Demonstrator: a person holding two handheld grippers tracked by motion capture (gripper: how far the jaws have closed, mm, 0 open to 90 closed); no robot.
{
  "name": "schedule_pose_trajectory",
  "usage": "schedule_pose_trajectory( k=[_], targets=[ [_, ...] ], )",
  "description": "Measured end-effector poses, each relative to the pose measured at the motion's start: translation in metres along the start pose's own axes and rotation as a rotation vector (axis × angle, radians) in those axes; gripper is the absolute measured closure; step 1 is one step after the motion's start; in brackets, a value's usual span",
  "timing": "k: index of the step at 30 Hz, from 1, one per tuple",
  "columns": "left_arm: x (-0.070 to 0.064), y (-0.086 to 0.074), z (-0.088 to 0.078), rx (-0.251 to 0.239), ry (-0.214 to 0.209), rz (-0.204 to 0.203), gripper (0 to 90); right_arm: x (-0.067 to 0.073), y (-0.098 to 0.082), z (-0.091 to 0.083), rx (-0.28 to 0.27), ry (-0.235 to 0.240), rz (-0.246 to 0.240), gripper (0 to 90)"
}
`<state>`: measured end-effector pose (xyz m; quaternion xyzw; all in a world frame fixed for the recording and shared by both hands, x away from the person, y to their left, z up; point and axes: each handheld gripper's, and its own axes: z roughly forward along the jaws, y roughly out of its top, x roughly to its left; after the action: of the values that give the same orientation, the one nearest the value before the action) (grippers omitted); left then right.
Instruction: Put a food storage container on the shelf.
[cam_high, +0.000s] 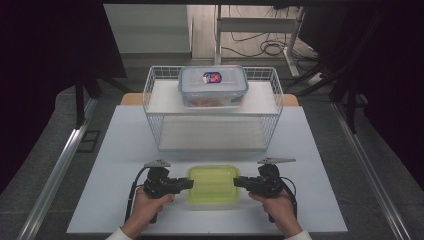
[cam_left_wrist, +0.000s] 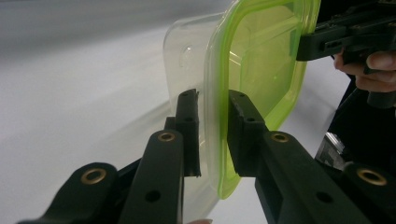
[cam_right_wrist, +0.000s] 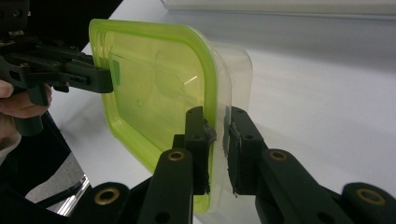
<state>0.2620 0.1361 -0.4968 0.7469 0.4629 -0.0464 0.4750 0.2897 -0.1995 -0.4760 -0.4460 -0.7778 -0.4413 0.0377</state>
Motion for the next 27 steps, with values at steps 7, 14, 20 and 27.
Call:
schedule_pose_trajectory(
  k=[7,14,20,27],
  targets=[
    [-0.001,0.001,-0.002,-0.002,0.006,0.014,77.2,0.003,0.001,-0.002,-0.008,-0.005,-0.028,79.2],
    [-0.004,0.003,-0.006,-0.015,0.013,0.030,77.6,0.007,0.002,-0.004,-0.021,-0.008,-0.049,79.2],
    [-0.005,0.004,-0.008,-0.024,0.013,0.039,77.7,0.010,0.004,-0.007,-0.036,-0.012,-0.065,79.2],
    [-0.008,0.008,-0.010,-0.031,0.021,0.058,77.6,0.012,0.006,-0.010,-0.048,-0.015,-0.078,79.2]
  ],
)
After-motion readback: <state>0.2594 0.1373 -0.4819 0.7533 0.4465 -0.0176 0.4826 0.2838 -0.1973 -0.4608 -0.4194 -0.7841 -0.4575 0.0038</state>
